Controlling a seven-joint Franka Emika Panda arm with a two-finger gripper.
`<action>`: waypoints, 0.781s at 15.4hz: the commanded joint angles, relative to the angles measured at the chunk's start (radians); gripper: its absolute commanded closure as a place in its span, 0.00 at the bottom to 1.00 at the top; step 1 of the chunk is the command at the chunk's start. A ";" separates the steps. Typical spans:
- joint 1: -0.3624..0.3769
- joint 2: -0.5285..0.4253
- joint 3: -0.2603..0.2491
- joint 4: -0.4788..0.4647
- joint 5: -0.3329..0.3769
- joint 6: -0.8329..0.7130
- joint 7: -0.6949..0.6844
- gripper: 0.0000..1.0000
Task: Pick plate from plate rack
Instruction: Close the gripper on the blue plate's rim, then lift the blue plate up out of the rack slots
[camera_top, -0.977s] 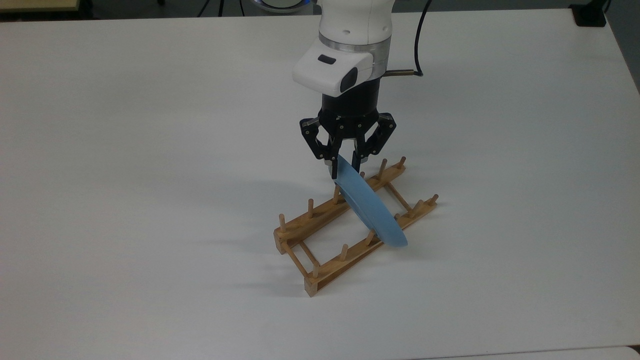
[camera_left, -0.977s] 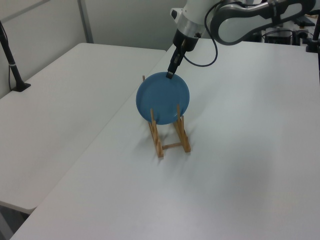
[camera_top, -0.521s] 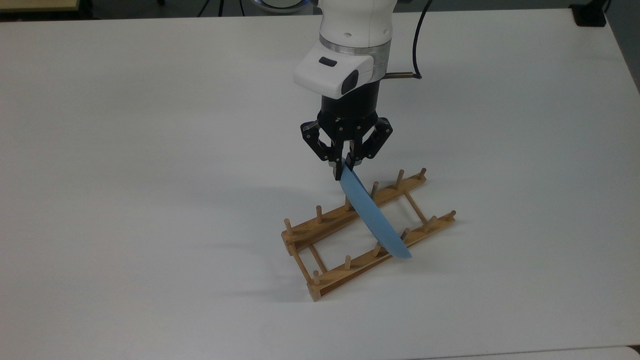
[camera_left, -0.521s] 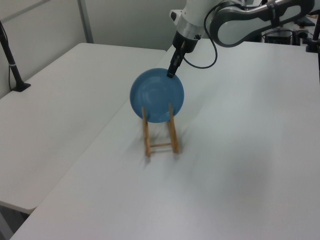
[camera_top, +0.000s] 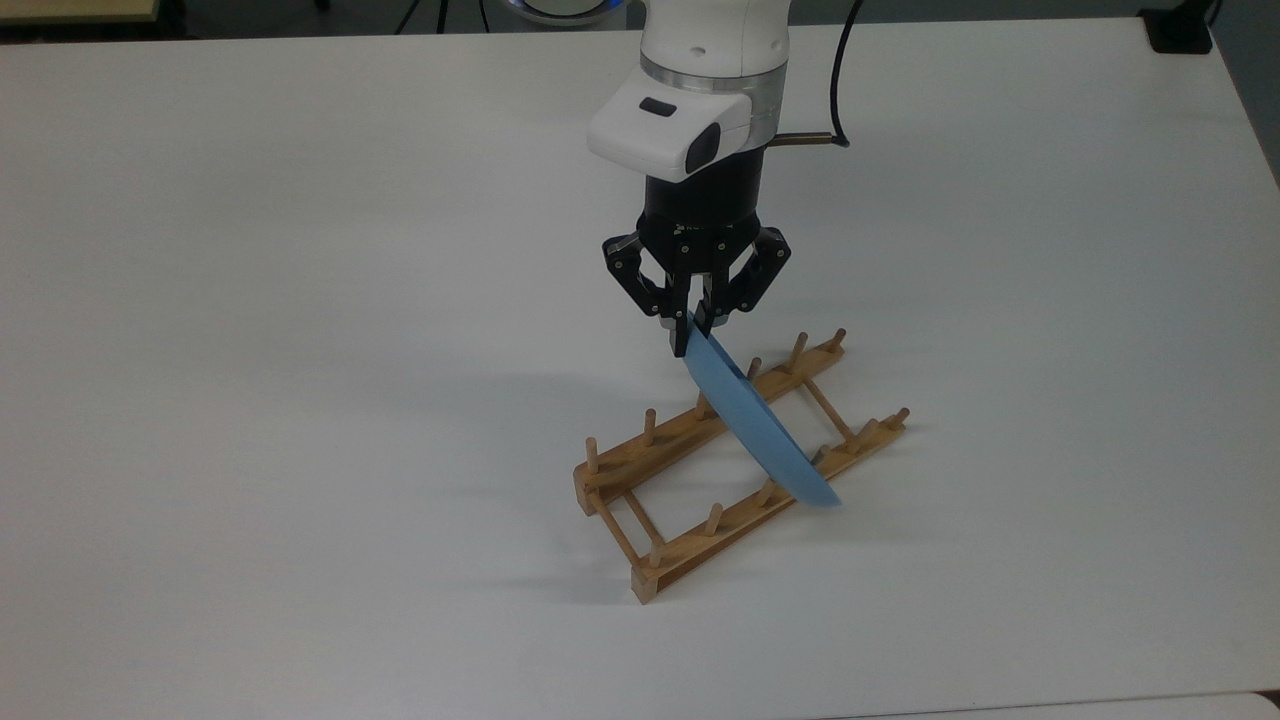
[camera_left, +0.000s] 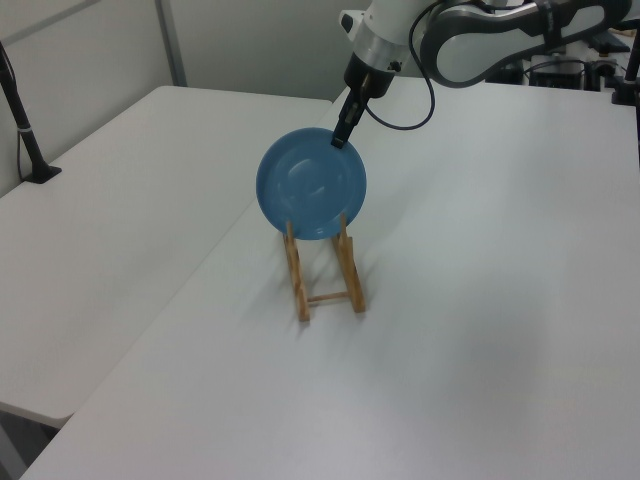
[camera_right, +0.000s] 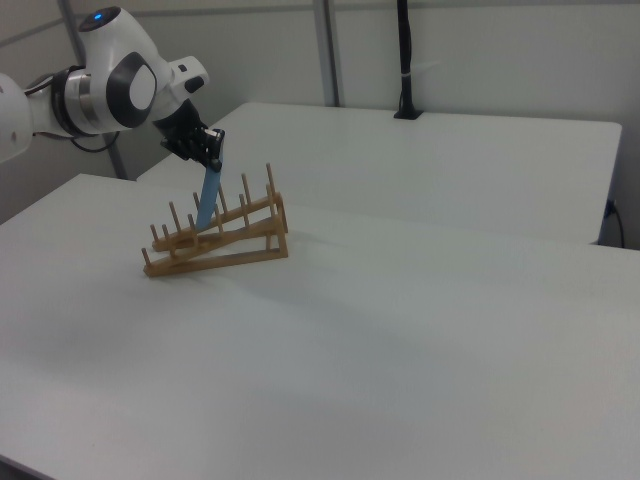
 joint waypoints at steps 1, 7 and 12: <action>0.010 -0.024 -0.009 -0.014 -0.005 0.016 0.011 0.93; 0.001 -0.099 -0.008 -0.017 0.014 -0.004 0.001 0.92; -0.016 -0.124 -0.009 -0.029 0.015 -0.083 -0.023 0.92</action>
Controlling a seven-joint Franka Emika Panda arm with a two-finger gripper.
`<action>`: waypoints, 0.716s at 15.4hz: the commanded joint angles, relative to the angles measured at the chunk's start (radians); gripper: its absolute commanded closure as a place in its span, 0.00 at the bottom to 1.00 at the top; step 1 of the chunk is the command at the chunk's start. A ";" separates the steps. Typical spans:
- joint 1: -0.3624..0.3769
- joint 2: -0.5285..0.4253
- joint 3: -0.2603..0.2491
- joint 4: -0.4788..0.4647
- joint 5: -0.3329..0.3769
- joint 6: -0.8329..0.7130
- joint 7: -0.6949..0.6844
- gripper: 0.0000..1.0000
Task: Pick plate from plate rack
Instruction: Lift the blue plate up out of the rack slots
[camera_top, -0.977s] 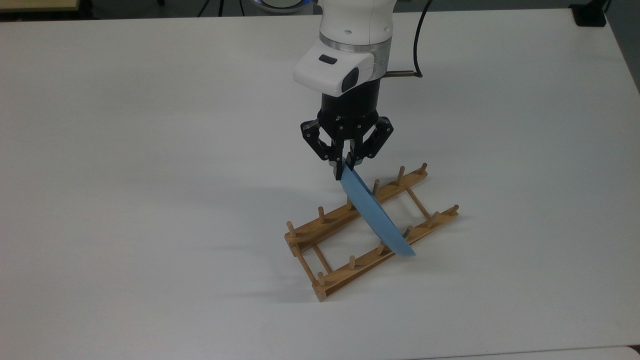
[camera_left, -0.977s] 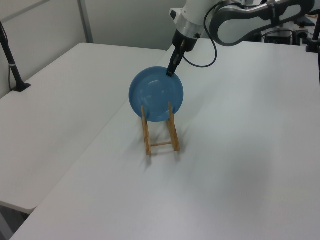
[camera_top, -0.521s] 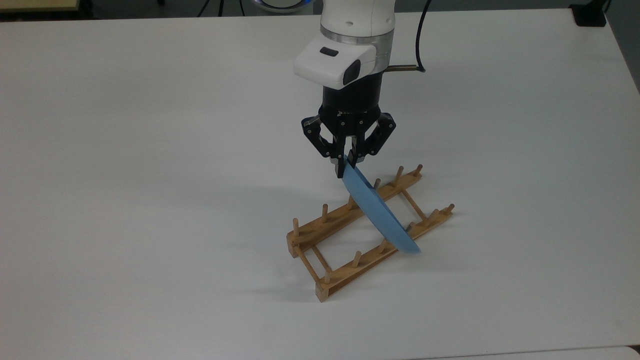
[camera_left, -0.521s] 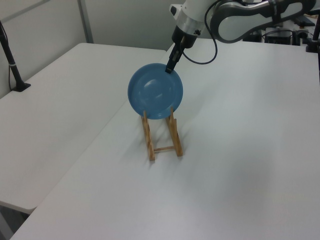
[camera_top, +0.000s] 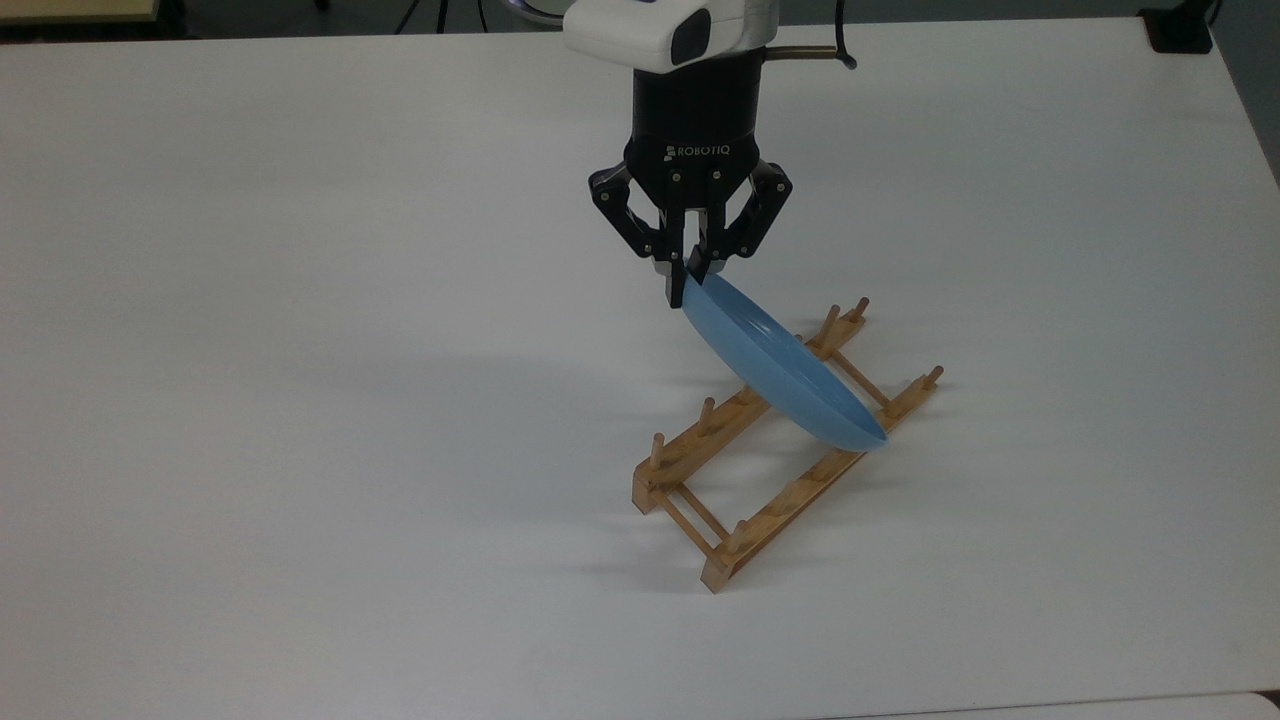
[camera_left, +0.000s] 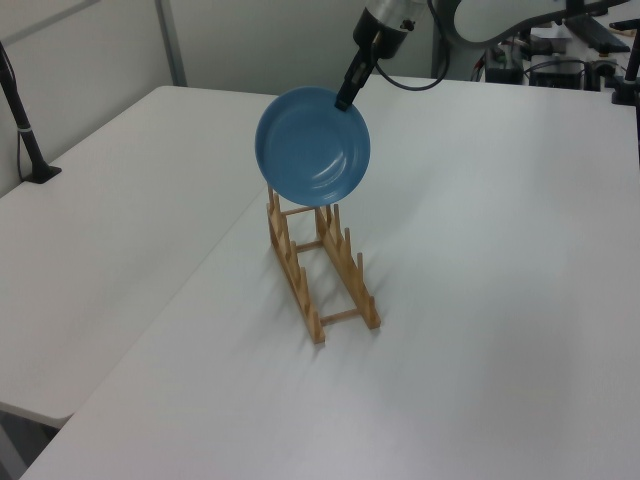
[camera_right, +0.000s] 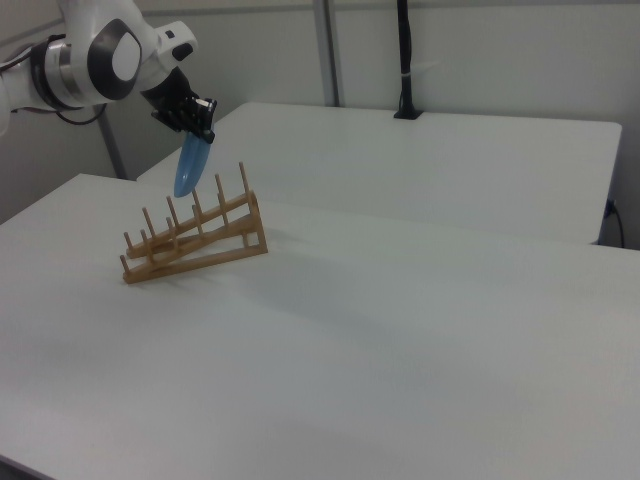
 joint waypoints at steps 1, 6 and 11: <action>-0.028 -0.048 -0.006 -0.046 0.016 -0.091 -0.046 0.92; -0.134 -0.134 -0.013 -0.083 0.157 -0.298 -0.283 0.92; -0.241 -0.166 -0.017 -0.100 0.216 -0.524 -0.471 0.92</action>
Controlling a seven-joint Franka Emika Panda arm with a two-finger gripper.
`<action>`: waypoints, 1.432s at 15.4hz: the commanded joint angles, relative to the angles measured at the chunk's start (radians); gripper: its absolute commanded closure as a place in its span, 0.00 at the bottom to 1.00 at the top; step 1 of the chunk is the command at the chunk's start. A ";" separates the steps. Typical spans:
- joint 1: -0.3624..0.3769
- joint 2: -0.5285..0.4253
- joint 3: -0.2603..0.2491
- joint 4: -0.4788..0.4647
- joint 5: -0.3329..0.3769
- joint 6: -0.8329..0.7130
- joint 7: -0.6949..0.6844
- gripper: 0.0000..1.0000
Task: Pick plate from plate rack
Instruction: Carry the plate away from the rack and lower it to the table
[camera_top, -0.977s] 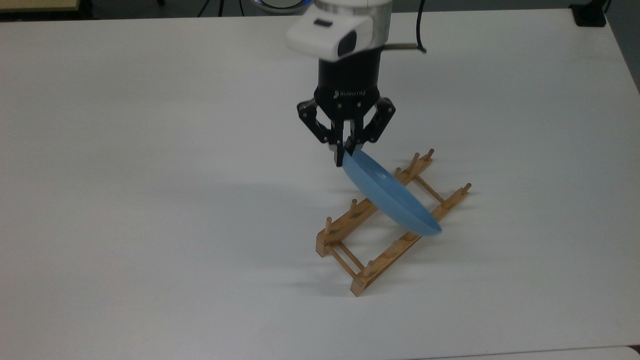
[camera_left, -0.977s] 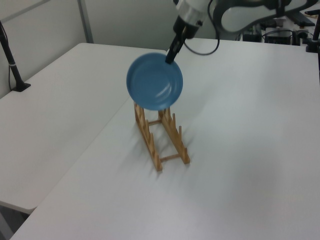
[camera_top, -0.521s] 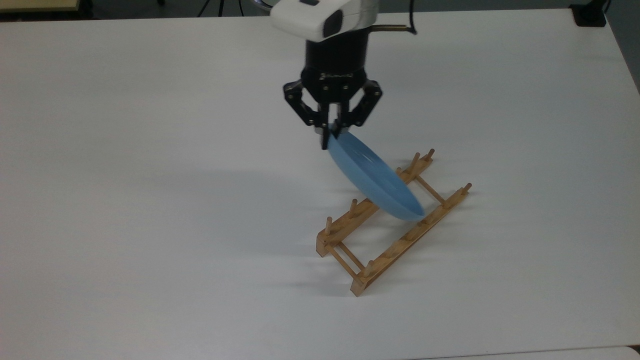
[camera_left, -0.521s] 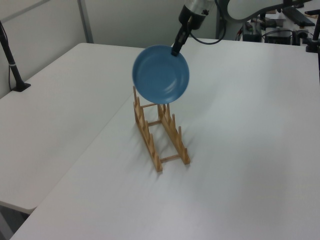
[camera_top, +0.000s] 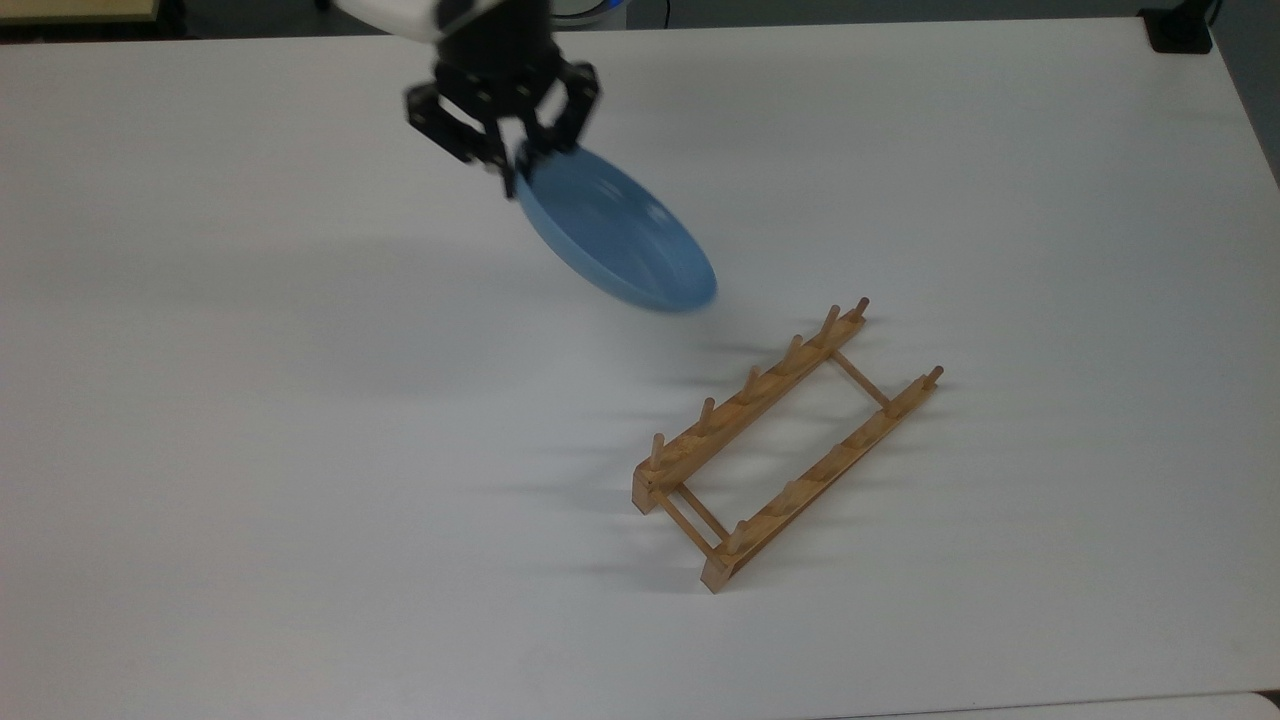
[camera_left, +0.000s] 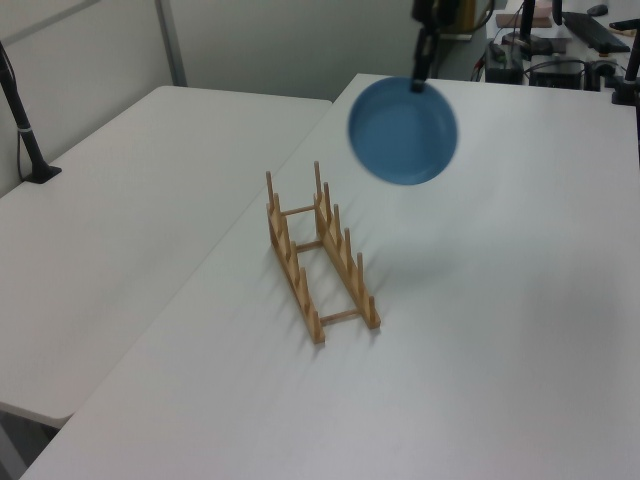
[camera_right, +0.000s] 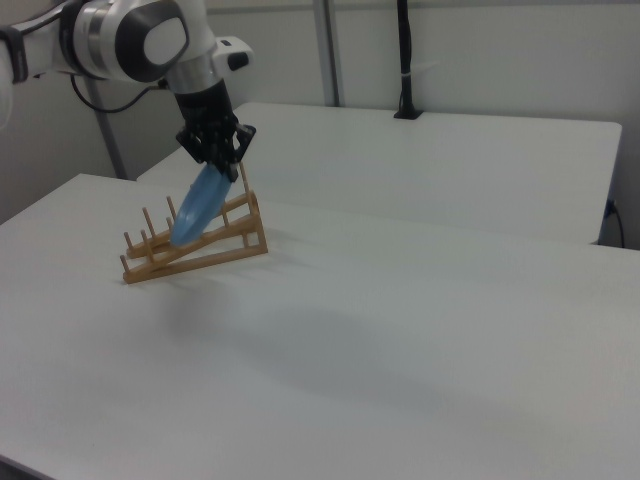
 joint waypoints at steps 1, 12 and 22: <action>-0.066 -0.043 -0.005 -0.072 0.071 -0.128 -0.141 0.92; -0.244 -0.062 -0.010 -0.415 0.219 0.055 -0.451 0.91; -0.250 -0.039 -0.013 -0.532 0.260 0.229 -0.452 0.93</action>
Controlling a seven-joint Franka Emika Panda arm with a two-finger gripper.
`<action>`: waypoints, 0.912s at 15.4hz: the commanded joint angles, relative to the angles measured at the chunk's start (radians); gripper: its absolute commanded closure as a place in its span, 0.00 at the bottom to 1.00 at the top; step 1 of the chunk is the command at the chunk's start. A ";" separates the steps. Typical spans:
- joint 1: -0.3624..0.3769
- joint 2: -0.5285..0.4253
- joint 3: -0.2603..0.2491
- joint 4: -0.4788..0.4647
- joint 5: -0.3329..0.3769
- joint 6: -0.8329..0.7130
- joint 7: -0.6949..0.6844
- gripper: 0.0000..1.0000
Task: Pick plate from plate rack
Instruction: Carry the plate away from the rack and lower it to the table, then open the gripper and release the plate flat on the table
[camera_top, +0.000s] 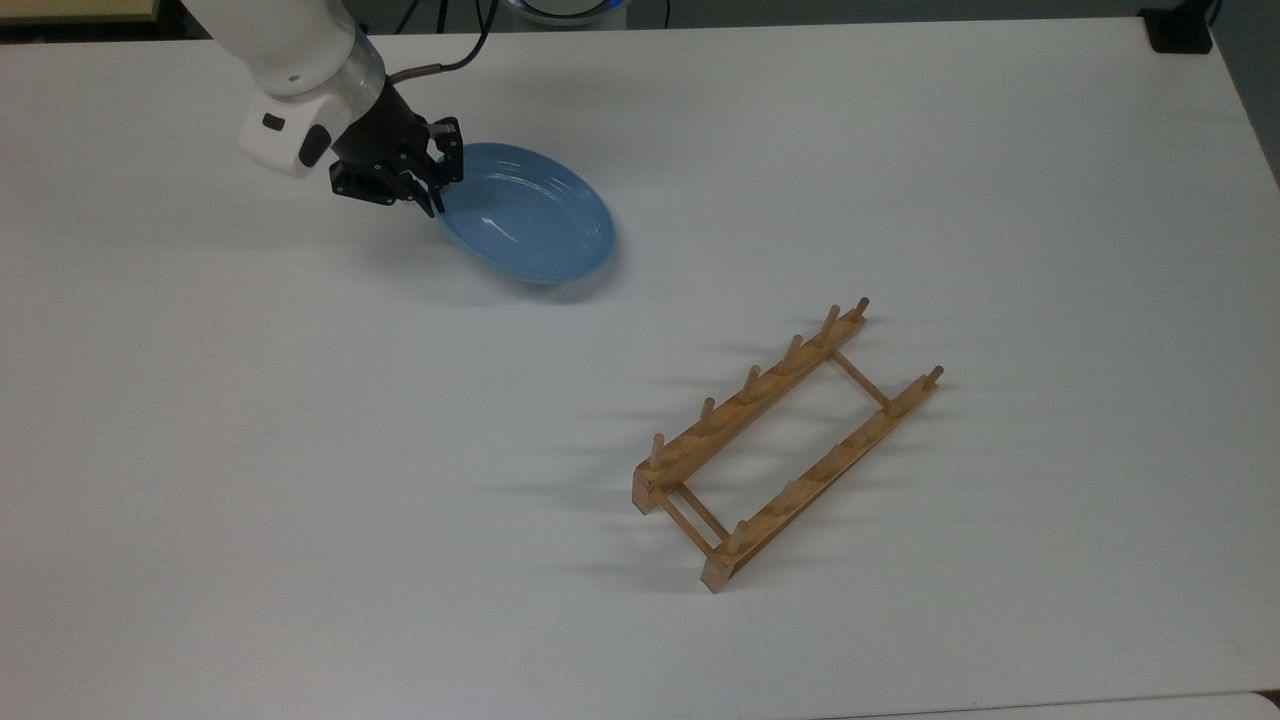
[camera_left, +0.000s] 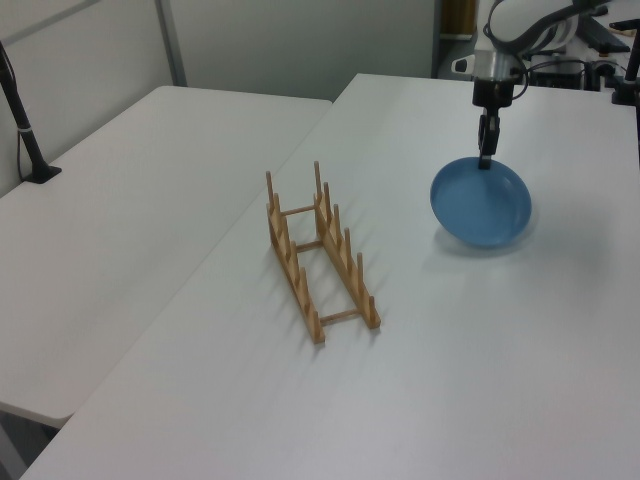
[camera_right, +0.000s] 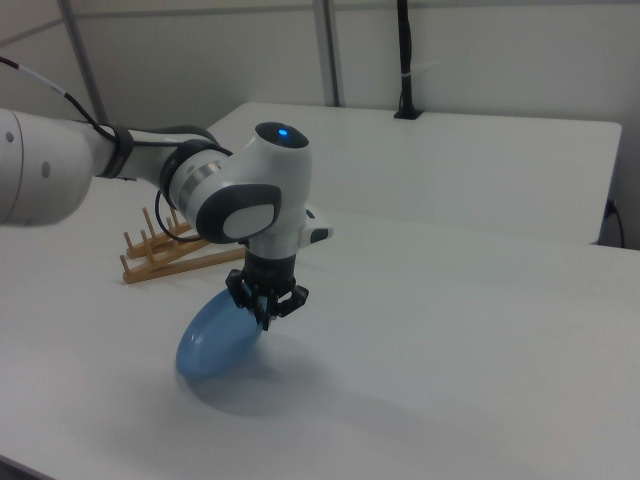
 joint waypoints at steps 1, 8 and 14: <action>0.001 -0.024 -0.006 -0.055 0.027 0.045 -0.022 0.92; -0.019 -0.011 -0.009 -0.052 0.013 0.027 -0.023 0.23; -0.027 -0.040 -0.013 -0.013 0.015 -0.037 -0.005 0.00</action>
